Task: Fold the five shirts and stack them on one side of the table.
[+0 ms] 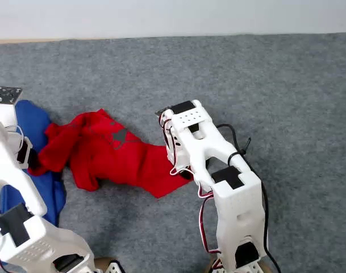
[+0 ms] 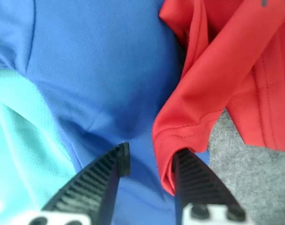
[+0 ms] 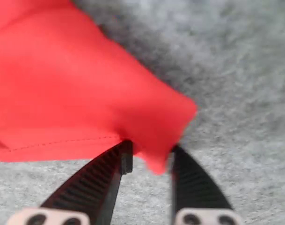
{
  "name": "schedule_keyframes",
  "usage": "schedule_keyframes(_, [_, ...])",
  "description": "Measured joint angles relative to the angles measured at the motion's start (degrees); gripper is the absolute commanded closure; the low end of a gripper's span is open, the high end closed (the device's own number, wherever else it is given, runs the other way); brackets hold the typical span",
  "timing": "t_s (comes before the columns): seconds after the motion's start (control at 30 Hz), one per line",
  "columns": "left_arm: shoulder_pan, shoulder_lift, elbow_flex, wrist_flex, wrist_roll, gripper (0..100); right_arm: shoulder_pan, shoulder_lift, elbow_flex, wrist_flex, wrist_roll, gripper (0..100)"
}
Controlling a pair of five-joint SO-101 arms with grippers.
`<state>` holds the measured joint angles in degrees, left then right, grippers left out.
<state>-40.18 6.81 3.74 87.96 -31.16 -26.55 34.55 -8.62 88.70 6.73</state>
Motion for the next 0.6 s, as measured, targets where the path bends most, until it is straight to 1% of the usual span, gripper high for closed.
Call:
schedule_keyframes(0.23, [0.0, 0.0, 0.0, 0.0, 0.0, 85, -0.2, 0.1, 0.0, -0.1, 0.0, 98.9])
schedule_keyframes(0.37, [0.0, 0.0, 0.0, 0.0, 0.0, 85, -0.3, -0.3, 0.0, 1.2, 2.5, 99.0])
schedule_keyframes(0.47, [0.0, -0.7, 0.0, 0.0, 0.0, 85, -0.7, -3.5, 0.0, 2.7, 4.0, 99.0])
schedule_keyframes(0.6, [1.7, -6.3, 0.0, 0.0, 0.0, 85, 1.1, -9.9, 0.0, 3.3, 5.8, 99.0])
